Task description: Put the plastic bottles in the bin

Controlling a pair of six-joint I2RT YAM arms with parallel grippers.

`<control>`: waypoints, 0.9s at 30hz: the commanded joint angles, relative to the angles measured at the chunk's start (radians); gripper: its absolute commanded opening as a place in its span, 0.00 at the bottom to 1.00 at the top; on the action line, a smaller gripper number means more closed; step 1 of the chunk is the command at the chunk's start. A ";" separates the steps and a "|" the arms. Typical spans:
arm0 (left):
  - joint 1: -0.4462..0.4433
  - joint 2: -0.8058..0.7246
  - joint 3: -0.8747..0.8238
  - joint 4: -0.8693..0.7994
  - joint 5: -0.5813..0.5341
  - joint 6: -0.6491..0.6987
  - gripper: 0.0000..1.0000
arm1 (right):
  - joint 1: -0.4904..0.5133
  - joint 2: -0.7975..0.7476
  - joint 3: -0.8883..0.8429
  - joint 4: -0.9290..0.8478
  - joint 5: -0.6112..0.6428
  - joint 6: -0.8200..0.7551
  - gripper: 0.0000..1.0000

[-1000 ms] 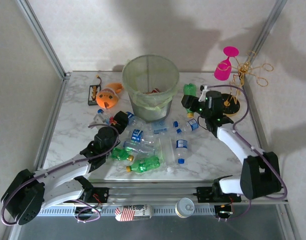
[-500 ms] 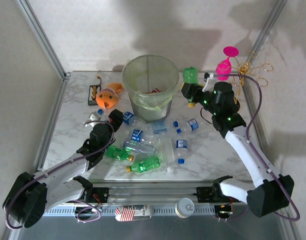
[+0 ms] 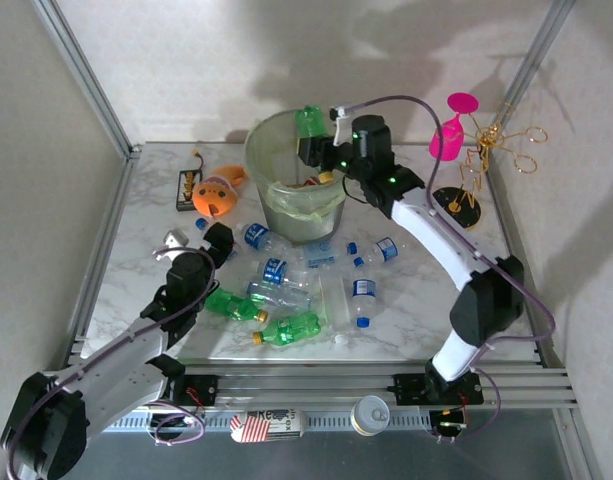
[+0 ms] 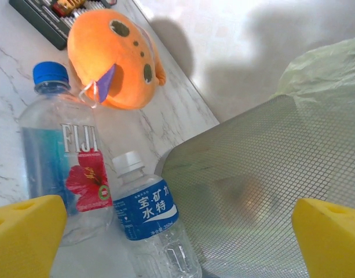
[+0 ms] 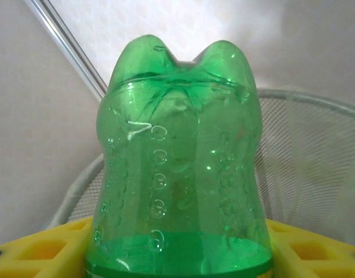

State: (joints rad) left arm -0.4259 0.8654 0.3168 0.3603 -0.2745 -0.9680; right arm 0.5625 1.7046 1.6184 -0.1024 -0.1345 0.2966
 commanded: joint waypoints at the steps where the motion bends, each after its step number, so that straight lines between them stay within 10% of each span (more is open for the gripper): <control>1: 0.015 -0.069 -0.040 -0.070 -0.027 0.015 1.00 | 0.011 0.075 0.114 -0.049 0.029 -0.041 0.53; 13: 0.050 -0.230 -0.114 -0.144 -0.085 -0.003 1.00 | 0.031 0.223 0.244 -0.122 0.069 -0.061 0.80; 27: 0.069 -0.219 -0.102 -0.152 -0.089 -0.001 1.00 | 0.034 0.006 0.077 -0.020 0.107 -0.087 0.94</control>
State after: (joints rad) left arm -0.3698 0.6434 0.2108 0.2295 -0.3378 -0.9691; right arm 0.5873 1.8084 1.7332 -0.1970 -0.0517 0.2295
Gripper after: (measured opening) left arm 0.995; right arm 0.935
